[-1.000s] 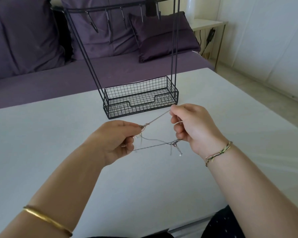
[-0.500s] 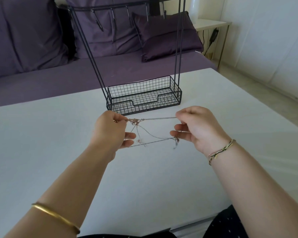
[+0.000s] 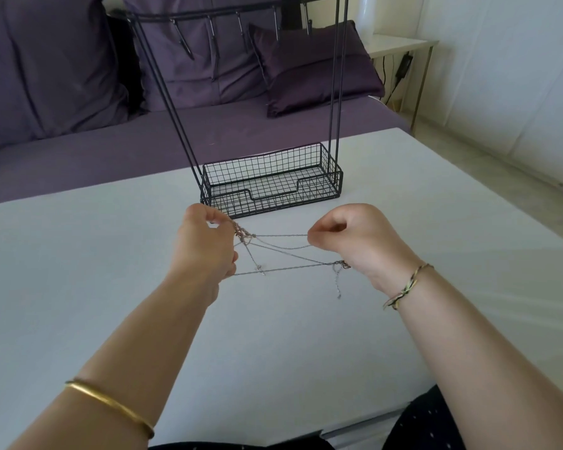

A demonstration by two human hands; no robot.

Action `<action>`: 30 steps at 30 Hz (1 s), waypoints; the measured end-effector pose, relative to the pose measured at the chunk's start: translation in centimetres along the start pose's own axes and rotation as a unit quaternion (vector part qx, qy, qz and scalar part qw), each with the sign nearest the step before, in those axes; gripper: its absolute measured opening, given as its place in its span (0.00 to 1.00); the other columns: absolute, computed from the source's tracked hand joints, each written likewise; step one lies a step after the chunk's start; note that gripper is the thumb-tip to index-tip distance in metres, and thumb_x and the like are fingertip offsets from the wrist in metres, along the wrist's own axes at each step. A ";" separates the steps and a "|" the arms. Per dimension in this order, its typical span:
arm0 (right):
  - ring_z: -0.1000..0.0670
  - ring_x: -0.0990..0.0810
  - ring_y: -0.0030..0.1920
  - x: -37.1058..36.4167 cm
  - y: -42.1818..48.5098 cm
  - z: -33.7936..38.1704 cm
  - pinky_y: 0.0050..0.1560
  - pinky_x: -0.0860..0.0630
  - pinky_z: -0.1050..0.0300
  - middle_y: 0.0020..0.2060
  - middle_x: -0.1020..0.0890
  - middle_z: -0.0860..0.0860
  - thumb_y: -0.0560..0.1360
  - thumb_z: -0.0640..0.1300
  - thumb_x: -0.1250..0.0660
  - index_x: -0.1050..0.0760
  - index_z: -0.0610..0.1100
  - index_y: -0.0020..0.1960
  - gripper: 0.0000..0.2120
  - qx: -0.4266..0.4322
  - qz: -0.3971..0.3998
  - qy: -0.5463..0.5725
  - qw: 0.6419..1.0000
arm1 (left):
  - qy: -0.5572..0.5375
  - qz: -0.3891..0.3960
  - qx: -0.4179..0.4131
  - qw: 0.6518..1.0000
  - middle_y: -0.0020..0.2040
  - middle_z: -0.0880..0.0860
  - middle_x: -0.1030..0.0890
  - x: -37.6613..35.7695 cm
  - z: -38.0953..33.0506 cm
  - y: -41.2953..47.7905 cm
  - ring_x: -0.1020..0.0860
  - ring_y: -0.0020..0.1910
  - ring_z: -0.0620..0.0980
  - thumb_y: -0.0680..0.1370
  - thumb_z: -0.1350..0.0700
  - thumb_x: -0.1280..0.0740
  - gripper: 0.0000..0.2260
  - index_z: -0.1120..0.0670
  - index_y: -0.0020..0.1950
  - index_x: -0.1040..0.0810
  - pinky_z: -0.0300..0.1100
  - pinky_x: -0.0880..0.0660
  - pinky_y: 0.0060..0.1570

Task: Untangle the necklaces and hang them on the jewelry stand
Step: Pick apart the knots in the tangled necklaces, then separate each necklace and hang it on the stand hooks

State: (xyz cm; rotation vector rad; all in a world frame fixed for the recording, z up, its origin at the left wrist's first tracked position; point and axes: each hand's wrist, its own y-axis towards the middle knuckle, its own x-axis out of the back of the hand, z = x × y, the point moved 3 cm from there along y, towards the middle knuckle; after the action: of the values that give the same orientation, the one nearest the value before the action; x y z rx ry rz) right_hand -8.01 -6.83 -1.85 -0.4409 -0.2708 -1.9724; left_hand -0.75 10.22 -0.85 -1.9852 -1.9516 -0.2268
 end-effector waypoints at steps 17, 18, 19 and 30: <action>0.52 0.29 0.28 1.0 0.7 -0.6 0.28 0.25 0.59 0.31 0.24 0.48 0.80 0.39 0.44 0.32 0.46 0.40 0.10 -0.131 -0.153 0.230 0.952 | 0.135 0.147 -0.001 0.980 0.35 0.50 0.26 -0.2 0.1 -0.6 0.34 0.31 0.48 0.74 0.59 0.30 0.02 0.56 0.41 0.20 0.38 0.35 0.31; 0.52 0.28 0.30 1.2 0.9 -0.8 0.32 0.25 0.56 0.31 0.23 0.48 0.80 0.39 0.44 0.33 0.46 0.40 0.10 -0.132 -0.163 0.222 0.952 | 0.140 0.136 -0.007 0.981 0.34 0.50 0.26 -0.1 0.1 -0.6 0.34 0.30 0.47 0.74 0.60 0.31 0.02 0.56 0.42 0.21 0.37 0.37 0.30; 0.53 0.28 0.31 1.3 0.9 -0.9 0.36 0.25 0.55 0.30 0.23 0.50 0.80 0.40 0.44 0.33 0.47 0.40 0.10 -0.132 -0.171 0.208 0.954 | 0.142 0.131 -0.006 0.981 0.34 0.51 0.26 0.1 0.2 -0.5 0.35 0.29 0.48 0.75 0.60 0.32 0.02 0.57 0.42 0.21 0.36 0.38 0.28; 0.51 0.28 0.28 0.9 0.8 -1.4 0.34 0.23 0.57 0.28 0.29 0.49 0.80 0.37 0.45 0.33 0.44 0.39 0.11 -0.211 -0.185 0.445 0.850 | 0.051 0.117 0.111 0.986 0.32 0.56 0.21 0.1 0.1 -0.7 0.41 0.15 0.43 0.79 0.64 0.44 0.07 0.58 0.42 0.33 0.31 0.44 0.18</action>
State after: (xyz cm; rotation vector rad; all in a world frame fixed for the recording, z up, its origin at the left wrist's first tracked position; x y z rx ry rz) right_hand -7.82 -8.42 -2.75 0.3187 0.7326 -2.3929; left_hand -1.42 10.37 -0.78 -1.9902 -1.5886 -0.0479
